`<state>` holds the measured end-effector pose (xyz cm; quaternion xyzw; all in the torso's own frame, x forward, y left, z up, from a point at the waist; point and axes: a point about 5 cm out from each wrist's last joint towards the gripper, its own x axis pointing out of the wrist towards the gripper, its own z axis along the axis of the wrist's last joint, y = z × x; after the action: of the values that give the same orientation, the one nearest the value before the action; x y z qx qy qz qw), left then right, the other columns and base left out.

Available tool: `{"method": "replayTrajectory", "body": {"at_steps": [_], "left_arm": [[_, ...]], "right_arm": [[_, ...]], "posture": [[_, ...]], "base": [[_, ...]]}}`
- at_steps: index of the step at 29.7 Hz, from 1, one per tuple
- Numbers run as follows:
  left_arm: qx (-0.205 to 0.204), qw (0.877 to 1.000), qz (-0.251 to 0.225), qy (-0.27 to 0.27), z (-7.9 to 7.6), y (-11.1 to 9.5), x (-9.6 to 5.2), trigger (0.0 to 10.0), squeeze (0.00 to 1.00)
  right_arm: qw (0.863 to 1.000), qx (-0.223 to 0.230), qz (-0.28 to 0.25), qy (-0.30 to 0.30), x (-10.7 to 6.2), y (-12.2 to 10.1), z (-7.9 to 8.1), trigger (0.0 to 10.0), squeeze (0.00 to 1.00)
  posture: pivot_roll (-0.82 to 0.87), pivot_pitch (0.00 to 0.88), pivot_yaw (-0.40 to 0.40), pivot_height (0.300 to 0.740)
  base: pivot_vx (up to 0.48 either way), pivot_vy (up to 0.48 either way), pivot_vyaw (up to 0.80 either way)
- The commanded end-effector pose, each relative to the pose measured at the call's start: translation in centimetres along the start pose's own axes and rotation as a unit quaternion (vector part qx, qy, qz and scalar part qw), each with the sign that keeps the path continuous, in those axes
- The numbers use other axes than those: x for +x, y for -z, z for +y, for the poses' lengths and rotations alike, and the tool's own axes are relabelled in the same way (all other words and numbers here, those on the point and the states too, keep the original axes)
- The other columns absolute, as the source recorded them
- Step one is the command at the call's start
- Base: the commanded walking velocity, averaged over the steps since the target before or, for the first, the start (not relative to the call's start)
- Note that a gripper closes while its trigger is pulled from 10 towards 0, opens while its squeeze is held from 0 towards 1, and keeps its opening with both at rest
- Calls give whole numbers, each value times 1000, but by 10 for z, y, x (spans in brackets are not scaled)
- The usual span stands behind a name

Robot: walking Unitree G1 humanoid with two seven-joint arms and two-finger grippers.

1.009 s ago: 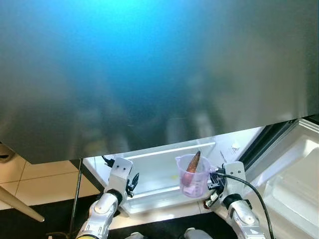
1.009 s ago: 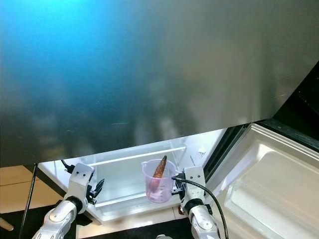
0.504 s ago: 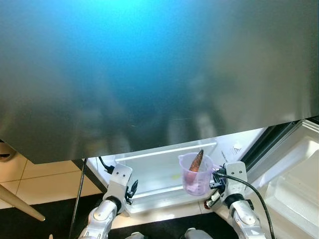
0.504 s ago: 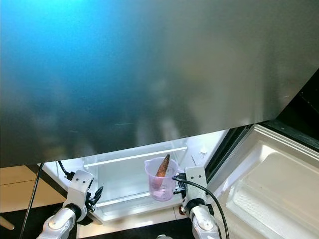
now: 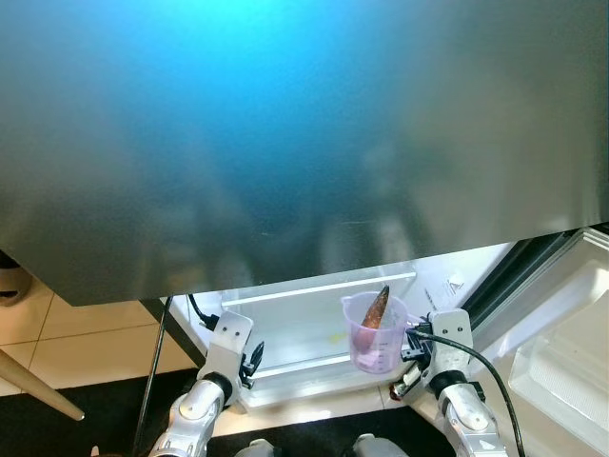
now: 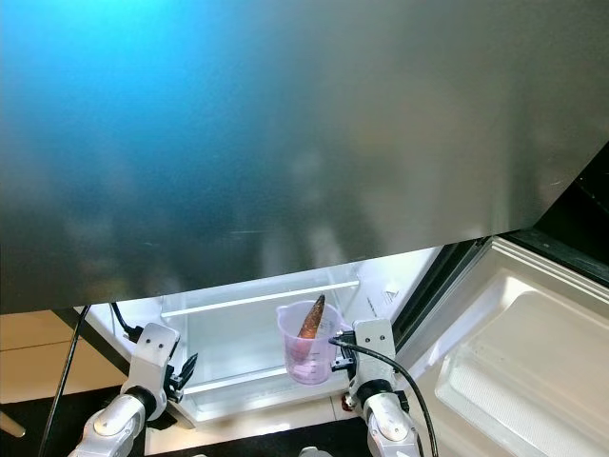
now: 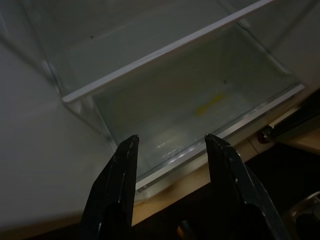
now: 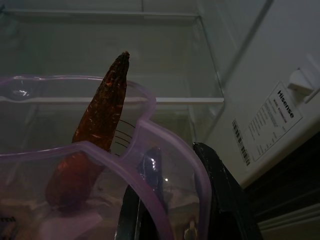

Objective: Restocking fridge

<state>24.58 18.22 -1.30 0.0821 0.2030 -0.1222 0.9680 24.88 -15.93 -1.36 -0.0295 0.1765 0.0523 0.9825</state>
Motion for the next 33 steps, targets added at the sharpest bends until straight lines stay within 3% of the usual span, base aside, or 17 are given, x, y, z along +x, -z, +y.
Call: {"method": "replayTrajectory", "body": {"at_steps": [1,6,33], "left_arm": [[-4,1000,14,-6,3,8,-4,10000,0],[-4,1000,13,-5,3,8,-4,10000,0],[-4,1000,13,-4,3,8,-4,10000,0]], "right_arm": [[1000,3,1,6,-2,3,-2,10000,0],[1000,5,2,8,-2,3,-3,10000,0],[1000,5,-1,7,-2,2,-3,10000,0]], "posture": [[-61,145,9,660],[-61,146,10,640],[-62,153,9,640]], "base": [[0,0,0],[0,0,0],[0,0,0]]}}
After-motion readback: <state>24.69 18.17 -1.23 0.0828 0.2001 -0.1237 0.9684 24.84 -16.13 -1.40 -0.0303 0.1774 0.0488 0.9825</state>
